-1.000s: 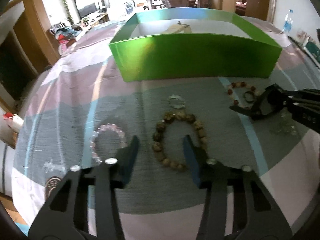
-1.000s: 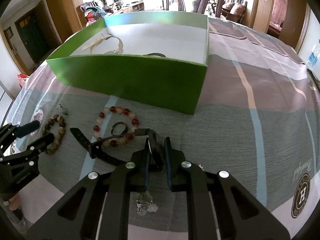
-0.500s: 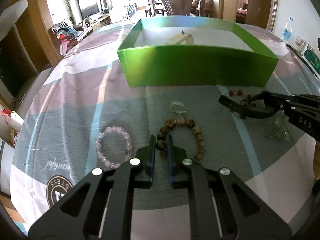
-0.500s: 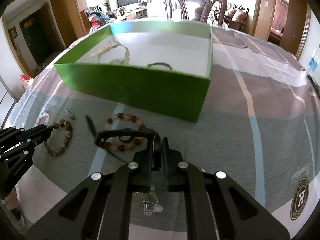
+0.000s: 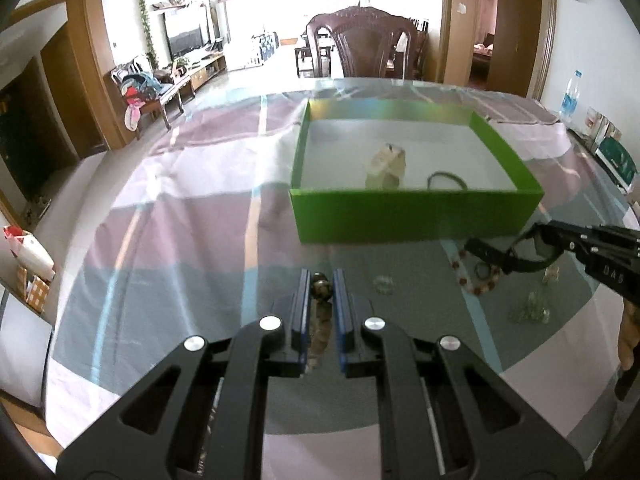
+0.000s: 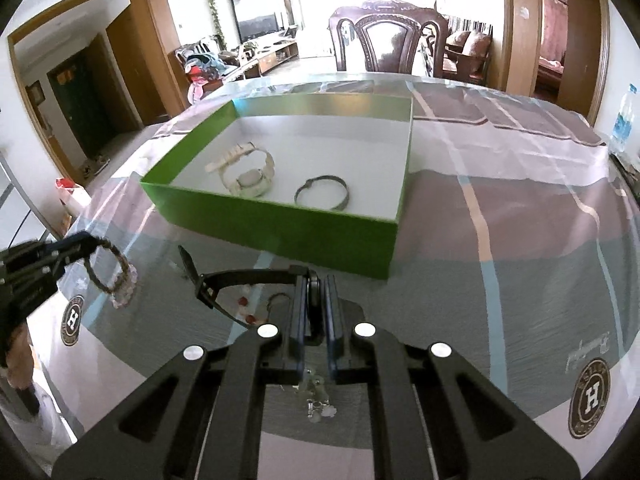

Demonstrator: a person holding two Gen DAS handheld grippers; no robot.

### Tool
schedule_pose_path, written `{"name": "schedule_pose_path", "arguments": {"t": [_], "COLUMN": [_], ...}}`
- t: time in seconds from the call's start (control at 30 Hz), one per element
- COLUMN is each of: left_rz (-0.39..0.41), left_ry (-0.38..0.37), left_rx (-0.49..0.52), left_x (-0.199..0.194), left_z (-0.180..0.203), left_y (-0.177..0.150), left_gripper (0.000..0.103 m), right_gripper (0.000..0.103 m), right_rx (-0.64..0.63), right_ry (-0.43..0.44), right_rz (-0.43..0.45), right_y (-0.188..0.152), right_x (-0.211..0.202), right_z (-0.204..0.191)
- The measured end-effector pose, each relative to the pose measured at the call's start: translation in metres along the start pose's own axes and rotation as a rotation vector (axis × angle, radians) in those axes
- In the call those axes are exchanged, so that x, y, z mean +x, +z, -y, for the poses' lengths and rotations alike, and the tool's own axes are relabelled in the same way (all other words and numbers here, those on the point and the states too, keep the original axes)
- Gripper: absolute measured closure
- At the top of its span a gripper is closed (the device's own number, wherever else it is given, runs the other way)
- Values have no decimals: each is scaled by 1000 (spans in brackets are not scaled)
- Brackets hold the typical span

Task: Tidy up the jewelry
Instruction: 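Carry both bracelets over the green box and open both grippers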

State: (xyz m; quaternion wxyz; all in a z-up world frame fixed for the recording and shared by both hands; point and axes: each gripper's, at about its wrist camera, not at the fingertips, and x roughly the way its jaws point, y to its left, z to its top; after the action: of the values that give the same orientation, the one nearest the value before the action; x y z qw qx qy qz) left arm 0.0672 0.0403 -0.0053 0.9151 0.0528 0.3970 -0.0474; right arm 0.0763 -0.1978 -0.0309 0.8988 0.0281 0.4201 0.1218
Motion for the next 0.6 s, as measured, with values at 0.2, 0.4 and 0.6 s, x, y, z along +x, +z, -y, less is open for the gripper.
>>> {"name": "schedule_pose_path", "arguments": {"t": [0.2, 0.4, 0.6], "left_rz": [58, 119, 124], "left_ry": [-9, -36, 5], "left_rx": [36, 33, 39], "left_x": [-11, -8, 26], "left_z": [2, 6, 17], "left_y": [36, 84, 115], "left_gripper": [92, 92, 92], "right_gripper": [94, 94, 94], "right_rx": [-11, 56, 127], "right_ry": [-16, -8, -37], "right_rz": [44, 84, 47], "right_y": [26, 69, 89], "right_x": [-17, -19, 24], "right_z": [-2, 10, 21]}}
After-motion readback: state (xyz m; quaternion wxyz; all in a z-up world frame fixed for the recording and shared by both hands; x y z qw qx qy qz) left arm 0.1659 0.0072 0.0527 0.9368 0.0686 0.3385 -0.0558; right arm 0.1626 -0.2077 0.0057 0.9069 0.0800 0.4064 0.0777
